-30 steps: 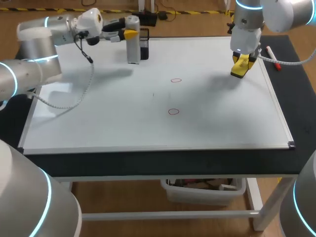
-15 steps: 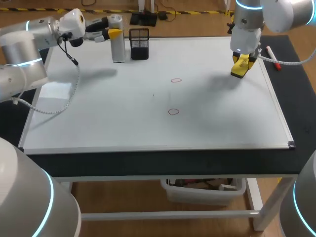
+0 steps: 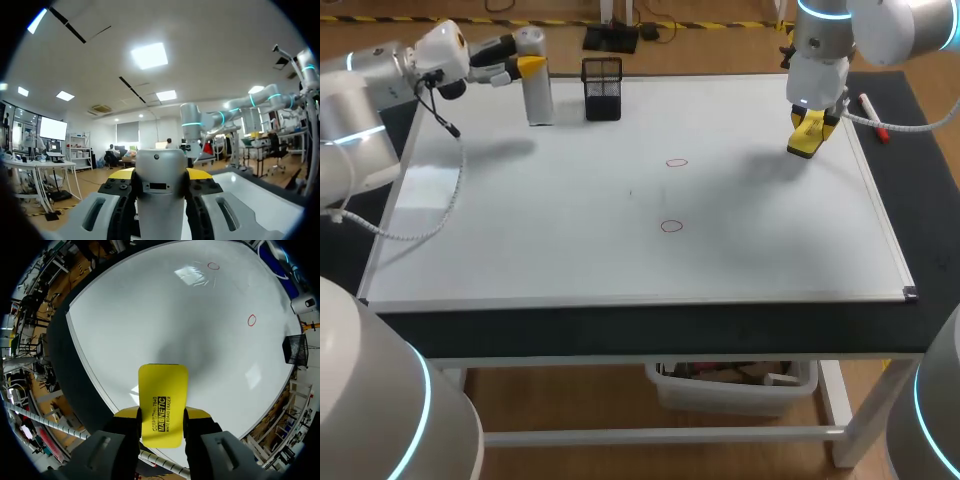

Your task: Pick up the inspection probe, press it on each red-marked spot on the whiteboard one by one, put down the probe, pick up the eraser, and wipe off all the red marks.

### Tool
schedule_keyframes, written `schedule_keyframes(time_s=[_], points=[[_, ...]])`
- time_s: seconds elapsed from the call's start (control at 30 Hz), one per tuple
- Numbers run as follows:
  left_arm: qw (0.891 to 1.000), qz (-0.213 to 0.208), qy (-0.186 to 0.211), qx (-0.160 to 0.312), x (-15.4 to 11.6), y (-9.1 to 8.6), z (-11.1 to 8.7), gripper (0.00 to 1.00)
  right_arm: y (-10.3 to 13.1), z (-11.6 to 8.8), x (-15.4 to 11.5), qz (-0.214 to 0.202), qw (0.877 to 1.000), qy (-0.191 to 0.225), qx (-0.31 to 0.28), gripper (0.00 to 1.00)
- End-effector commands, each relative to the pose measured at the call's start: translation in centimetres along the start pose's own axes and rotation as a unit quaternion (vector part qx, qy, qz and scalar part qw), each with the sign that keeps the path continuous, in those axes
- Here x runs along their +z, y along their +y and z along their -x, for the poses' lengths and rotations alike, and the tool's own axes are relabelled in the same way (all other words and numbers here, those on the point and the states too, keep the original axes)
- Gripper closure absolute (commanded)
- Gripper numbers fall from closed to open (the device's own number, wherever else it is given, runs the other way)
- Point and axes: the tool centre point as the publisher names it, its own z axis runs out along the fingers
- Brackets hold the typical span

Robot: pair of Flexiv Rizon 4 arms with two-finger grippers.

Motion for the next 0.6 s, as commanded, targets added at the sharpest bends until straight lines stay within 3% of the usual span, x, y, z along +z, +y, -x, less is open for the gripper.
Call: schedule_keyframes(time_s=[0.03,0.6], points=[[0.999,0.003,-0.039,0.002,-0.9,-0.5,-0.6,1.00,-0.1,0.0,-0.1,-0.001,1.000,0.001,-0.001,1.00],[0.998,0.002,-0.062,0.005,-3.3,-1.0,-0.6,1.00,-0.1,0.0,-0.1,-0.001,1.000,0.001,-0.001,1.00]])
